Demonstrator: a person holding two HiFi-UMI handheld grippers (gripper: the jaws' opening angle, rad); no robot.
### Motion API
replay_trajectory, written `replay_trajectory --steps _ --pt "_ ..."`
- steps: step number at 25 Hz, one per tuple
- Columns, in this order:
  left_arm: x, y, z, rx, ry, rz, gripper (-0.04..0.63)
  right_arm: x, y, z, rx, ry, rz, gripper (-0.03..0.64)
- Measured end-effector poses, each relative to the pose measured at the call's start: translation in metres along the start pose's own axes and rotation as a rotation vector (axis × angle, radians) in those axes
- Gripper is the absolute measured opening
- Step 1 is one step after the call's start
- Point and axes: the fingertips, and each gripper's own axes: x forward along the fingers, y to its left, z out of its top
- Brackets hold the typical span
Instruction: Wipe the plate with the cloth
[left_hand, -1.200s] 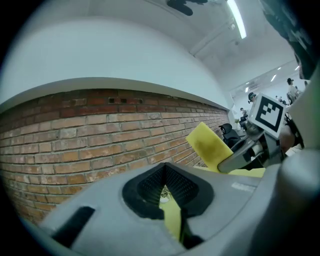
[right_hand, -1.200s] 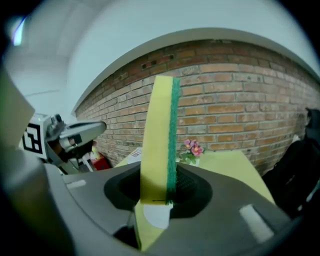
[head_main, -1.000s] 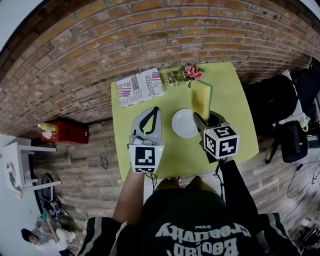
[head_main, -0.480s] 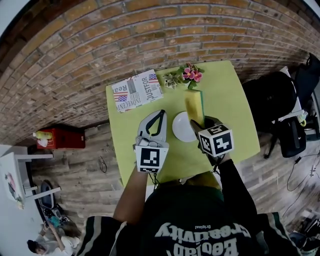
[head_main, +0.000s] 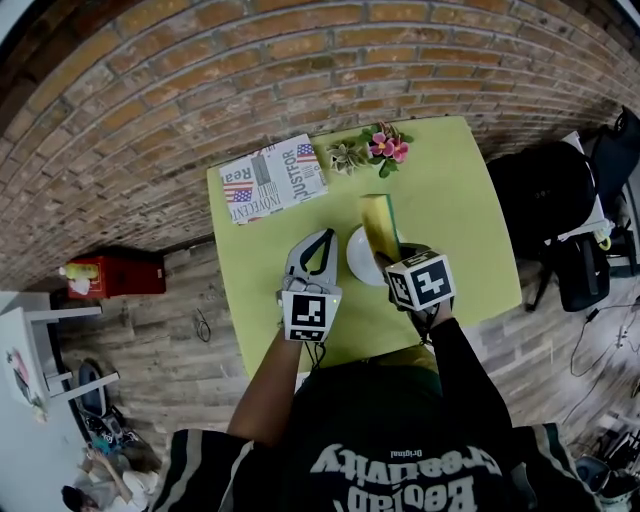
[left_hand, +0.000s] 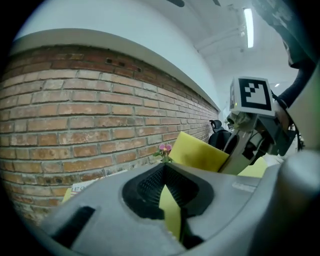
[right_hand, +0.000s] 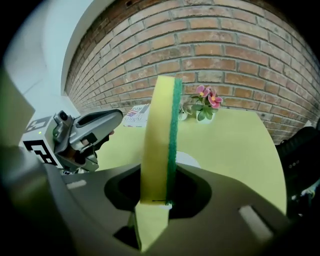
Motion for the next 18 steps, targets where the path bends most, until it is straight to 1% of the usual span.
replay_trajectory --steps 4,6,9,14,18 --pt "0.004 -0.009 -0.031 -0.049 0.055 -0.049 0.008 0.009 0.002 -0.014 0.018 0.063 0.012 0.123" --pt "0.006 -0.013 -0.044 -0.064 0.076 -0.061 0.008 0.014 0.002 -0.020 0.014 0.093 0.009 0.123" --pt "0.010 -0.016 -0.059 -0.080 0.097 -0.066 0.008 0.021 -0.001 -0.031 0.021 0.141 0.006 0.123" --pt "0.017 -0.016 -0.079 -0.104 0.133 -0.057 0.008 0.031 -0.001 -0.041 0.029 0.205 0.024 0.123" --pt "0.021 -0.024 -0.097 -0.111 0.169 -0.068 0.008 0.038 0.001 -0.047 0.039 0.253 0.044 0.124"
